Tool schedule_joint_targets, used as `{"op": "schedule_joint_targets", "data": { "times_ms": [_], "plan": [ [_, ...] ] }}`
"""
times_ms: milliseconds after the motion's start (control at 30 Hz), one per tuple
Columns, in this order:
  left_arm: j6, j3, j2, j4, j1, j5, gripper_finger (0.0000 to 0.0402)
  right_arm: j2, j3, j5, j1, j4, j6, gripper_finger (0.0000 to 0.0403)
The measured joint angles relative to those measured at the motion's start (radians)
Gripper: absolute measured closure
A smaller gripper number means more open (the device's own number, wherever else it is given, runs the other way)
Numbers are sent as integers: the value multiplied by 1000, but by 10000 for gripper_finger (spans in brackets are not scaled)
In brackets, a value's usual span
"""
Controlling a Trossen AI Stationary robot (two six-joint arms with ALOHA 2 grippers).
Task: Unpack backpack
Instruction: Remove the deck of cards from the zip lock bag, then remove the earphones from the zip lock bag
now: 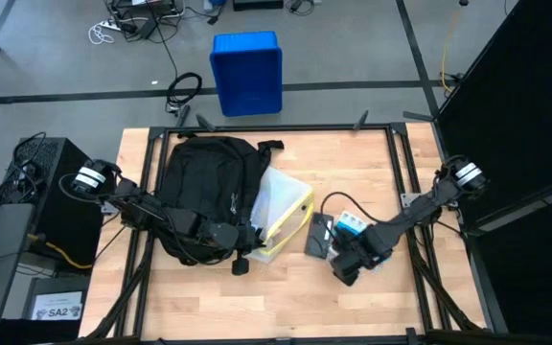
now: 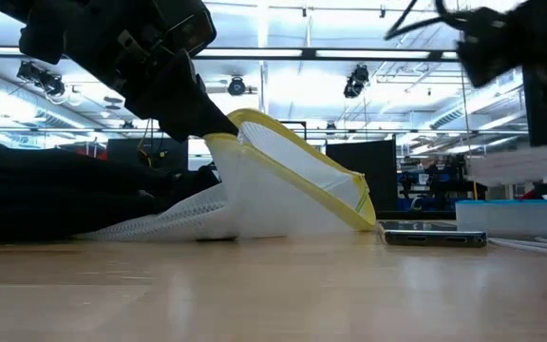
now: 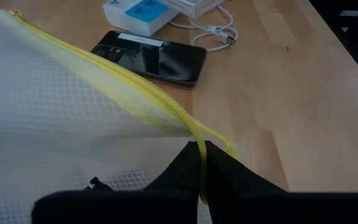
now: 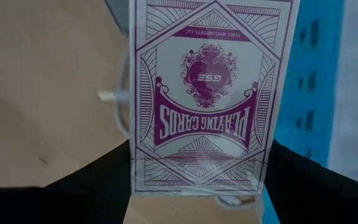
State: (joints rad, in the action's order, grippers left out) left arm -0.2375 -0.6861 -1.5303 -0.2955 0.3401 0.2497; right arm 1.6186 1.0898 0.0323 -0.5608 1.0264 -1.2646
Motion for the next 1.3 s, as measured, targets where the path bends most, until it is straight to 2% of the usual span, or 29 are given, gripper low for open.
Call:
{"op": "schedule_joint_targets", "data": {
  "times_ms": [67, 167, 233, 533, 633, 833, 933, 1033, 1100, 1300],
  "plan": [
    [0, 0, 0, -1, 0, 0, 402, 0, -17, 5, -21, -4, -28, 112],
    [-2, 0, 0, -1, 0, 0, 402, 0, -30, 30, -34, -4, -64, 40],
    [-2, 0, 0, -2, 0, 0, 402, 0, -30, 36, -33, -6, -63, 19],
    [19, 0, 0, 1, 0, 0, 402, 0, 4, 74, 27, -84, 70, 120],
    [53, 0, 0, 2, 0, -37, 402, 0, 27, 172, 62, -177, 193, 146],
    [74, 0, 0, 5, 8, -180, 402, 14, 30, 401, 146, -515, 542, 186],
    [86, 0, 0, 10, 21, -196, 402, 66, 30, 395, 196, -634, 714, 202],
    [101, 0, 0, 11, 29, -199, 402, 153, 30, 339, 230, -714, 839, 209],
    [102, 0, 0, 11, 29, -200, 402, 223, 38, 312, 242, -731, 890, 210],
    [103, -20, 0, 6, 29, -177, 402, 363, 116, 324, 258, -731, 981, 191]
  ]
}}
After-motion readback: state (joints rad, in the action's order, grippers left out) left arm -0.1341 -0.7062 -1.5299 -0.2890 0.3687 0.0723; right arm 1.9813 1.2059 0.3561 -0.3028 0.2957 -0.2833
